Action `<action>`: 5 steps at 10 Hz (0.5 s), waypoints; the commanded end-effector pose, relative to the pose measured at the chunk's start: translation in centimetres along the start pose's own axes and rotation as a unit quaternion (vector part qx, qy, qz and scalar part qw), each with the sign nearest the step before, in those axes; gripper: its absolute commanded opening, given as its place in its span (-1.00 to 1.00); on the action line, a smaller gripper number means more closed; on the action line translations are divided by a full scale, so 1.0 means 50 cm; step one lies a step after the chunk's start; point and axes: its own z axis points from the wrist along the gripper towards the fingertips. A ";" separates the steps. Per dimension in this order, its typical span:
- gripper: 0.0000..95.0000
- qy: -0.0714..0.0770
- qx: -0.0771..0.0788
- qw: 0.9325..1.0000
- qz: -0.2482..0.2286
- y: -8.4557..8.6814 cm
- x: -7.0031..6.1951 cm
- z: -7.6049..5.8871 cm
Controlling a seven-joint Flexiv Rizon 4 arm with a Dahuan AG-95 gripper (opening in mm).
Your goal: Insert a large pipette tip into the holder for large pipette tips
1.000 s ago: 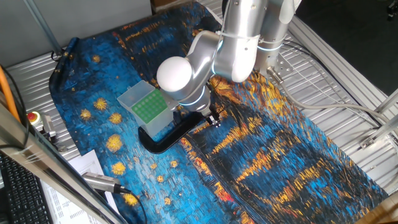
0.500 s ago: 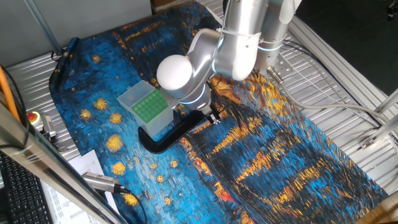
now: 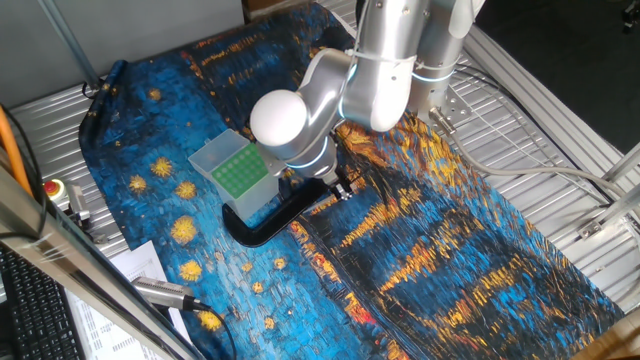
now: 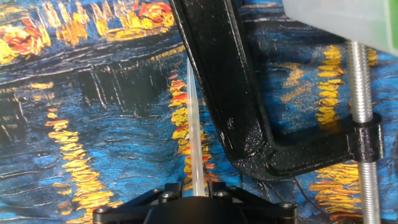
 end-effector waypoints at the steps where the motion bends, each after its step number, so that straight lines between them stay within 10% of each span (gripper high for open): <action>1: -0.60 0.000 -0.001 1.000 0.000 0.004 -0.002 0.005; 5: -0.60 -0.008 0.000 1.000 -0.004 0.014 0.003 0.008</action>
